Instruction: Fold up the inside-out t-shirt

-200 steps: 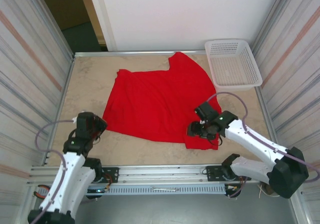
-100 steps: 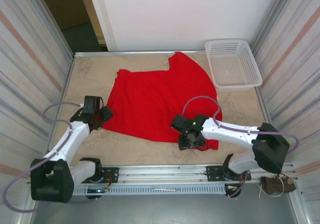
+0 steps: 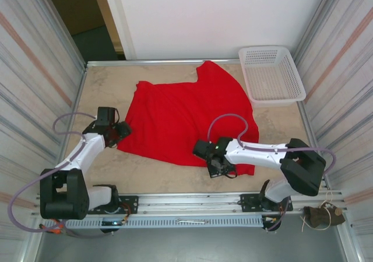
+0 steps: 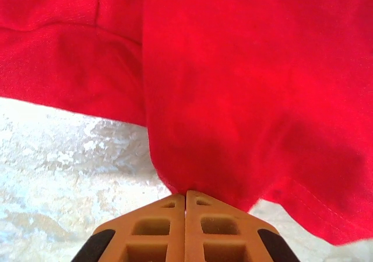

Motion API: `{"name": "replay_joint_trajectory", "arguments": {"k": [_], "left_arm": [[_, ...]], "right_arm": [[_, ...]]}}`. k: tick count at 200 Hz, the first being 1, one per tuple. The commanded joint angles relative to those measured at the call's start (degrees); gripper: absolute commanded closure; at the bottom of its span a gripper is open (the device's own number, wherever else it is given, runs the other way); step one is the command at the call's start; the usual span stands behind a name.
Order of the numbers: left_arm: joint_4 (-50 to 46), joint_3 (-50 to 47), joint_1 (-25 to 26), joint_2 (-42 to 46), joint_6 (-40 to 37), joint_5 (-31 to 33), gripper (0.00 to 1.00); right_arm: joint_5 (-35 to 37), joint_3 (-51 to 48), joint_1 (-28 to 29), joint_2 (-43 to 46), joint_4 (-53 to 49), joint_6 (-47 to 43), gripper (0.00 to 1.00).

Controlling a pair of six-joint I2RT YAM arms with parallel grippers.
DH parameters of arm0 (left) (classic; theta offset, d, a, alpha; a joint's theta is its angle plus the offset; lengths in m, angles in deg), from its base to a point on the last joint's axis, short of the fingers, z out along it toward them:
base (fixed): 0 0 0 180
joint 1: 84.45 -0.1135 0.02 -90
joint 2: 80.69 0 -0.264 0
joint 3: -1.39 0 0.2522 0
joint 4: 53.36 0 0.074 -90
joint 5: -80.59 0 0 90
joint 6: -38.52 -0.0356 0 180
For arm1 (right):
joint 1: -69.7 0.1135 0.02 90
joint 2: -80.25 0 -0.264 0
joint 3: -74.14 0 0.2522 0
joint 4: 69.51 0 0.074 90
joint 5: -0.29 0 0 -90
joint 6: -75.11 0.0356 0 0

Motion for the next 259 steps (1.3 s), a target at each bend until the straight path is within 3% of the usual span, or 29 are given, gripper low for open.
{"name": "replay_joint_trajectory", "arguments": {"k": [1,70,196,259], "left_arm": [[-2.2,1.5,-0.2,2.0,-2.3,-1.7,0.33],[-4.8,1.5,1.4,1.6,-5.1,-1.2,0.31],[-4.9,8.5,5.8,-14.0,-10.1,7.1,0.33],[-3.1,7.2,6.0,-16.3,-9.8,6.1,0.45]], "right_arm": [[2.1,2.3,0.7,6.0,-6.1,0.6,1.00],[-3.7,0.5,1.1,18.5,-10.1,3.1,1.00],[-4.7,-4.9,1.5,20.5,-9.0,4.2,1.00],[-4.2,-4.6,1.1,21.2,-9.4,4.3,1.00]]}}
